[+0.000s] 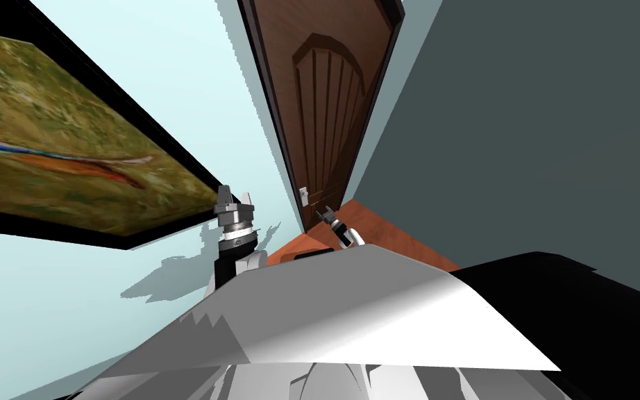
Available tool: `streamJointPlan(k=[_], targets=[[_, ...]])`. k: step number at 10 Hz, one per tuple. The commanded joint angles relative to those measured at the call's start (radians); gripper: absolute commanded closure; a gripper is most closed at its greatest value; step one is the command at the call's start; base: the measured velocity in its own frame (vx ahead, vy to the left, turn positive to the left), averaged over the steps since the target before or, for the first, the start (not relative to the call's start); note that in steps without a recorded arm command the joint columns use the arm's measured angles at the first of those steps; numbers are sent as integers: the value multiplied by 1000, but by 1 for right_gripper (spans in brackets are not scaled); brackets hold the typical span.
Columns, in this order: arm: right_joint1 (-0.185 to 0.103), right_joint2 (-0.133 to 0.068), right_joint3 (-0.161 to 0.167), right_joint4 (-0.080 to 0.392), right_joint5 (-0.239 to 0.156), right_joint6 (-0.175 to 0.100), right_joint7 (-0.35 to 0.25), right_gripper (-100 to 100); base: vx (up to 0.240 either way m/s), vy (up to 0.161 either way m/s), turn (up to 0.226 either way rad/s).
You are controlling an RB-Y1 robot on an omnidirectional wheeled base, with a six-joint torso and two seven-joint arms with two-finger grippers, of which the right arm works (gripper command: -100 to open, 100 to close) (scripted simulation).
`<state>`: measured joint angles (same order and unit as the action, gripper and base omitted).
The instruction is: Pull the door open
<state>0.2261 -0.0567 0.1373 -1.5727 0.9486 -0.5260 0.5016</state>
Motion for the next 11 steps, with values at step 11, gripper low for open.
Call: streamJointPlan(k=[11], targets=[[-97,11,50,160,44,13,110,-100,120,40,-99]])
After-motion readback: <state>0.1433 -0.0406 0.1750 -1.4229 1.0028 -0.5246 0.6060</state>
